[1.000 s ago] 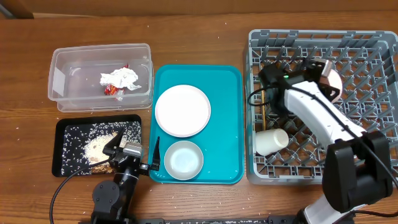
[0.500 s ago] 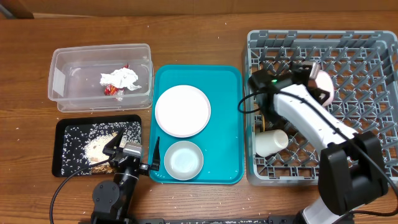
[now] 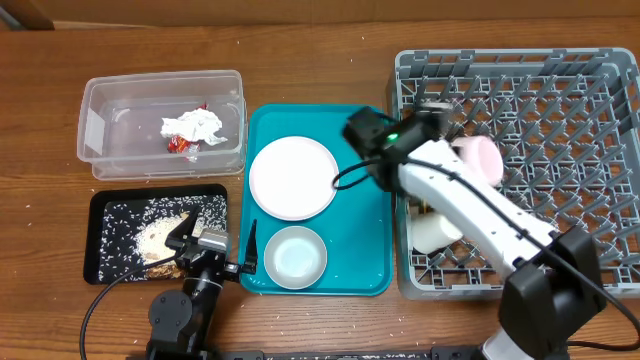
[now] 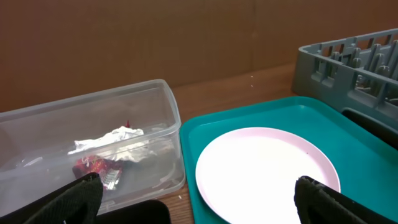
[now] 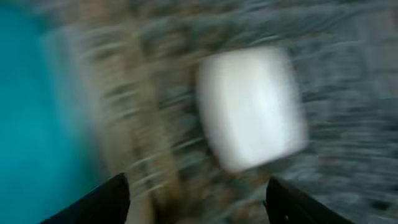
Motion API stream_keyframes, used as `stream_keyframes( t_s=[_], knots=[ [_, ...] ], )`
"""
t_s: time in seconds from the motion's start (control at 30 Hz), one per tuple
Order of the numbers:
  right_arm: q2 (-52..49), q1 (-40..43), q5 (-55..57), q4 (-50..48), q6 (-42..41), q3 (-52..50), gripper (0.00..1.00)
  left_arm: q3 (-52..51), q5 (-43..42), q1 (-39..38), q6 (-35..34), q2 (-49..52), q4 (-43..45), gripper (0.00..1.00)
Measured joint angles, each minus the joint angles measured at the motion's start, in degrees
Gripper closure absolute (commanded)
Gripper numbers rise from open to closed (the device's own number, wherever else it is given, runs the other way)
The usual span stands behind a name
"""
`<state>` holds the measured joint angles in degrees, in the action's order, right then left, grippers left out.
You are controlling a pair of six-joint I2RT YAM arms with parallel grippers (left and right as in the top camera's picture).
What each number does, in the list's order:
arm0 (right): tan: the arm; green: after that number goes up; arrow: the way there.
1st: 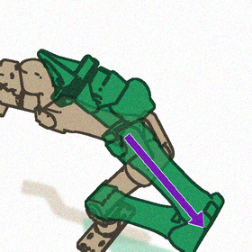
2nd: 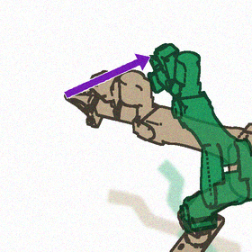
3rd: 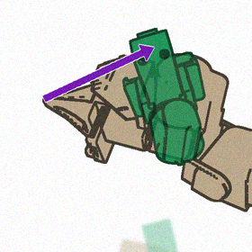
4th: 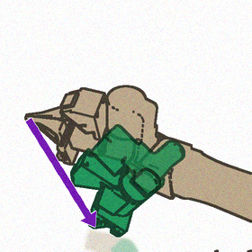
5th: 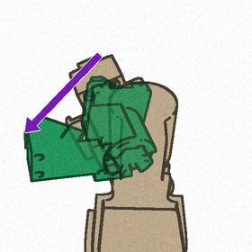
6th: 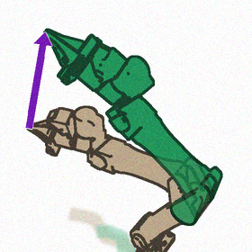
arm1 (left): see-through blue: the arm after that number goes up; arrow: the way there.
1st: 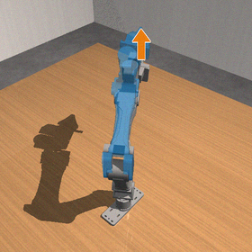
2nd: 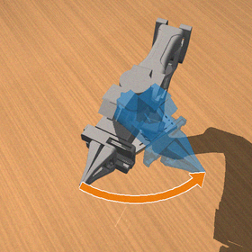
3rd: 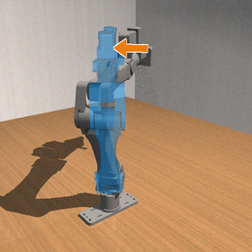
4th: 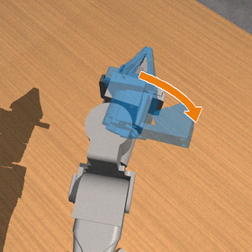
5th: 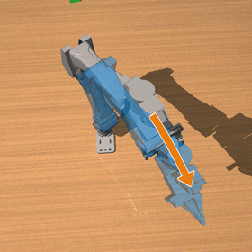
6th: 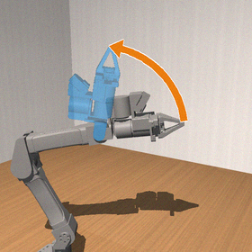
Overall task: Sort waste into correct bins and load items into the dishwasher
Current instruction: 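Grasp the pink bowl with the right gripper and place it in the rack, then grasp the small white bowl with the right gripper and place it in the rack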
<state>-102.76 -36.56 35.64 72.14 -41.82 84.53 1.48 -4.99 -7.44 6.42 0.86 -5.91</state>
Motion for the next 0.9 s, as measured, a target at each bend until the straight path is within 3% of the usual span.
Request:
stream_keyframes(
  t_s=[0.17,0.37,0.63,0.83,0.9],
  knots=[
    [-0.02,-3.67,-29.31,-9.33,10.82,-0.13,0.36,0.0,0.0,0.0,0.0,0.0,0.0,0.0],
    [0.0,-4.09,-48.81,-12.46,12.26,-5.9,0.41,0.0,0.0,0.0,0.0,0.0,0.0,0.0],
    [-0.07,-5.75,-58.16,-19.87,10.58,-17.03,0.47,0.0,0.0,0.0,0.0,0.0,0.0,0.0],
    [-0.09,-8.26,-58.62,-23.58,5.4,-17.92,0.83,0.0,0.0,0.0,0.0,0.0,0.02,0.0],
    [-0.09,-8.37,-56.39,-23.61,2.45,-17.92,0.85,0.0,0.0,0.0,0.02,0.0,0.0,0.0]
  ],
)
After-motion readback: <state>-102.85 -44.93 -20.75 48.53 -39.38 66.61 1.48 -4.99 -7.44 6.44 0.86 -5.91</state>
